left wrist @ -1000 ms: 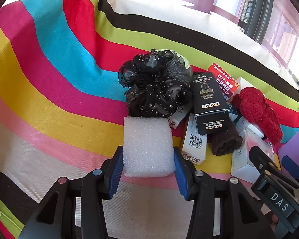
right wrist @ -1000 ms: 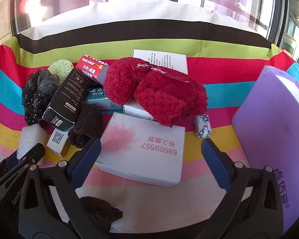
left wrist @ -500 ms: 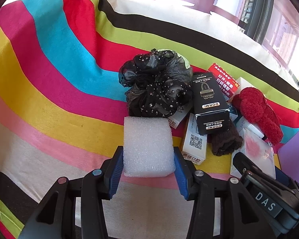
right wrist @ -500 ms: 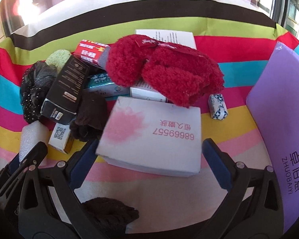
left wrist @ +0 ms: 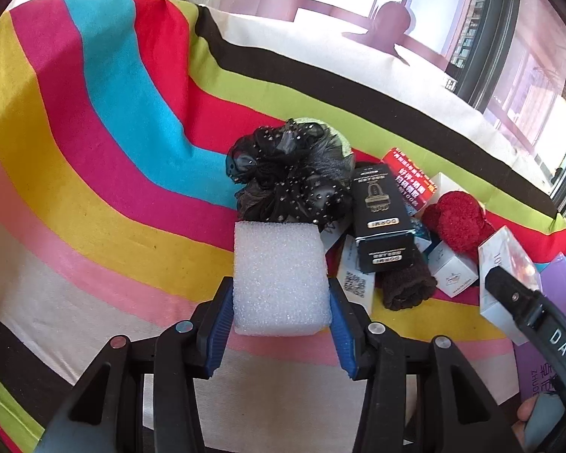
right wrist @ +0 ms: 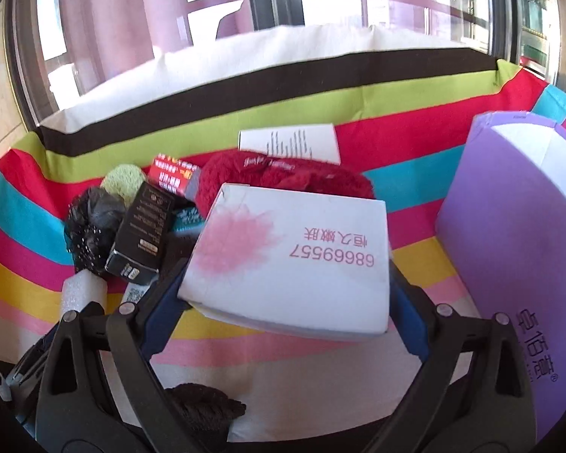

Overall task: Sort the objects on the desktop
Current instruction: 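Grasp the white box with pink print with the right tool, then lower the foam block and white box into the purple box, opening both tools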

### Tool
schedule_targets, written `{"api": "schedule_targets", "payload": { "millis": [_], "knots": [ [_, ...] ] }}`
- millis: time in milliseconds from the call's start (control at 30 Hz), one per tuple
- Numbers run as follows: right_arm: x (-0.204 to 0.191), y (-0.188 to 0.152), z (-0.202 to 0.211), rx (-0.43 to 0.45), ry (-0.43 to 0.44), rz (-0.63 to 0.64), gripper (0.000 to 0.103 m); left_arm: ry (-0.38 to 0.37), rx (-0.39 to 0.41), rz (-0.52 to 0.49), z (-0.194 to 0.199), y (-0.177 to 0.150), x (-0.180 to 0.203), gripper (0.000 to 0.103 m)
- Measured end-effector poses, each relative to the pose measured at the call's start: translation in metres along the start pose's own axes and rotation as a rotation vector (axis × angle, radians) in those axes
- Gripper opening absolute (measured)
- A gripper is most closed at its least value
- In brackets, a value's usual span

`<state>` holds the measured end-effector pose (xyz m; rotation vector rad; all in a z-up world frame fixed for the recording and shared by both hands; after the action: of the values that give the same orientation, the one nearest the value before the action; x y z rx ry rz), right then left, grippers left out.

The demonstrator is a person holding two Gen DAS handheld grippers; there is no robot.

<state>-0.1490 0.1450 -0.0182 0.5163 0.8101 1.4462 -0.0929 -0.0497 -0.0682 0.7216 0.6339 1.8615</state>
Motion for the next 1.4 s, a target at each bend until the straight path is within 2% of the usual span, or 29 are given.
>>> {"api": "schedule_targets", "payload": {
  "millis": [100,233,467,533,800,1067,1233,1400],
  "knots": [
    [0.009,0.014,0.016,0.094,-0.035,-0.032,0.095,-0.034,0.047,-0.02,0.016,0.01,0.015,0.047],
    [0.027,0.037,0.032,0.187,-0.088,-0.083,0.095,-0.139,0.094,-0.044,0.04,0.029,0.045,0.047],
    [0.073,0.06,0.05,0.253,-0.134,-0.254,0.095,-0.39,0.101,-0.112,0.065,0.055,0.114,0.047],
    [0.089,0.065,0.052,0.266,-0.149,-0.308,0.096,-0.441,0.091,-0.137,0.067,0.059,0.134,0.047],
    [0.141,0.071,0.071,0.31,-0.205,-0.478,0.096,-0.629,0.019,-0.236,0.072,0.064,0.214,0.047],
    [0.186,0.069,0.09,0.365,-0.246,-0.638,0.096,-0.84,-0.119,-0.271,0.062,0.055,0.279,0.047],
    [0.214,0.062,0.095,0.382,-0.281,-0.74,0.096,-0.879,-0.17,-0.307,0.059,0.049,0.304,0.047],
    [0.231,0.06,0.104,0.42,-0.313,-0.796,0.096,-0.943,-0.219,-0.296,0.058,0.041,0.324,0.047]
  ]
}}
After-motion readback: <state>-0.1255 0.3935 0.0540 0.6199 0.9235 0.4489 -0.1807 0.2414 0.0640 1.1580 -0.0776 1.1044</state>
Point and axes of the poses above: each gripper's, at about its wrist camera, not at the fingertips, and z roughly against the way its jaws point, x to its right, y to its top, the point moved 5 cm from there along -z, roughly the way its jaws point, and after that the axes turned 5 degrees about -z, right-handed, at the moved point
